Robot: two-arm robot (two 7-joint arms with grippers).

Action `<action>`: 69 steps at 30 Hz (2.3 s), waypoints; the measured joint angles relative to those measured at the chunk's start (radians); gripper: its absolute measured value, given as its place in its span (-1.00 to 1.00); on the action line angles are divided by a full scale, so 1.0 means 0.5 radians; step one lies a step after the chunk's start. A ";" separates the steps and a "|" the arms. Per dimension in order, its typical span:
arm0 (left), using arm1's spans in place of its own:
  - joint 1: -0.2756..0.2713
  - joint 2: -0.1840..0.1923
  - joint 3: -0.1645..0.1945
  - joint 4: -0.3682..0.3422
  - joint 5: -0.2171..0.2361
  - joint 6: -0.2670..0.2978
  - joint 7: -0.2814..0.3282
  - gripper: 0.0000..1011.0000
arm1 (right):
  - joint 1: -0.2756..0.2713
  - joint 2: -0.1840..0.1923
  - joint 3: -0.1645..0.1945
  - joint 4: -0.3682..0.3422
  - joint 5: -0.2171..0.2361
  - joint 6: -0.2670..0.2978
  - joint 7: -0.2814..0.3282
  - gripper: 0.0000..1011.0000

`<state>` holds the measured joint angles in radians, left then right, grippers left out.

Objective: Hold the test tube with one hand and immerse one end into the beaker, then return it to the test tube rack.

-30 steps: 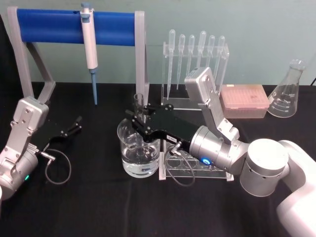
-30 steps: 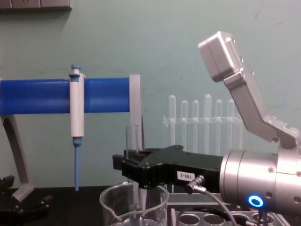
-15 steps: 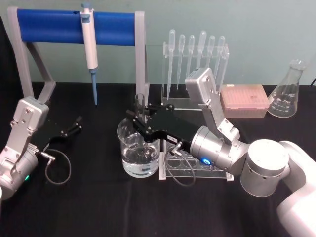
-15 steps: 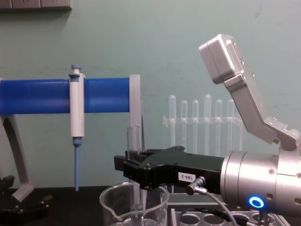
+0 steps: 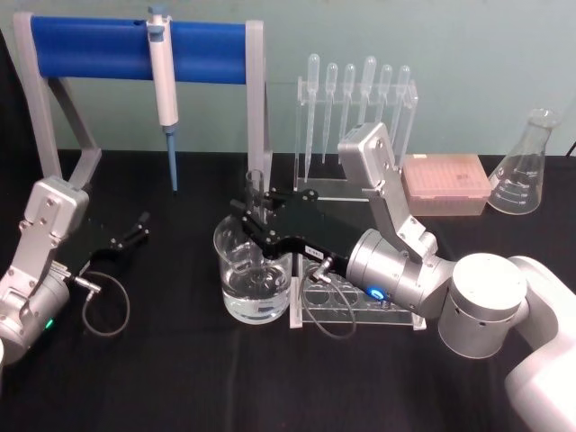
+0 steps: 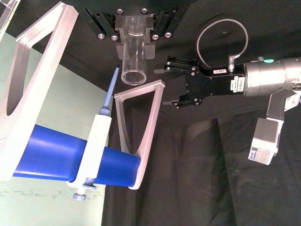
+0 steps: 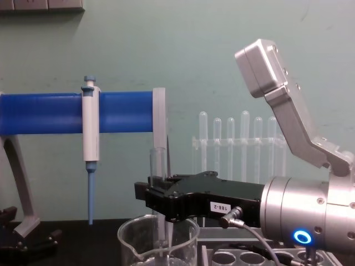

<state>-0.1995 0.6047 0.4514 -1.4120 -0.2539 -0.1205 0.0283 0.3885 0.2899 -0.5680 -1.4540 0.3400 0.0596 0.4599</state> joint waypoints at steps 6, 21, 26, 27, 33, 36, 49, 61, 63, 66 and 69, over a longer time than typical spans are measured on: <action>0.000 0.000 0.000 0.000 0.000 0.000 0.000 0.98 | 0.000 0.001 0.000 -0.001 0.001 0.000 -0.001 -0.55; 0.000 0.000 0.000 0.000 0.000 0.000 0.000 0.98 | 0.000 0.001 0.000 -0.001 0.001 0.000 -0.001 -0.55; 0.000 0.000 0.000 0.000 0.000 0.000 0.000 0.98 | 0.000 0.001 0.000 -0.001 0.001 0.000 -0.001 -0.55; 0.000 0.000 0.000 0.000 0.000 0.000 0.000 0.98 | 0.000 0.001 0.000 -0.001 0.001 0.000 -0.001 -0.55; 0.000 0.000 0.000 0.000 0.000 0.000 0.000 0.98 | 0.000 0.001 0.000 -0.001 0.001 0.000 -0.001 -0.55; 0.000 0.000 0.000 0.000 0.000 0.000 0.000 0.98 | 0.000 0.001 0.000 -0.001 0.001 0.000 -0.001 -0.55; 0.000 0.000 0.000 0.000 0.000 0.000 0.000 0.98 | 0.000 0.001 0.000 -0.001 0.001 0.000 -0.001 -0.55; 0.000 0.000 0.000 0.000 0.000 0.000 0.000 0.98 | 0.000 0.001 0.000 -0.001 0.001 0.000 -0.001 -0.55; 0.000 0.000 0.000 0.000 0.000 0.000 0.000 0.98 | 0.000 0.001 0.000 -0.001 0.001 0.000 -0.001 -0.55; 0.000 0.000 0.000 0.000 0.000 0.000 0.000 0.98 | 0.000 0.001 0.000 -0.001 0.001 0.000 -0.001 -0.55; 0.000 0.000 0.000 0.000 0.000 0.000 0.000 0.98 | 0.000 0.001 0.000 -0.001 0.001 0.000 -0.001 -0.55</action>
<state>-0.1995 0.6047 0.4514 -1.4120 -0.2539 -0.1205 0.0283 0.3886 0.2903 -0.5680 -1.4545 0.3407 0.0597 0.4596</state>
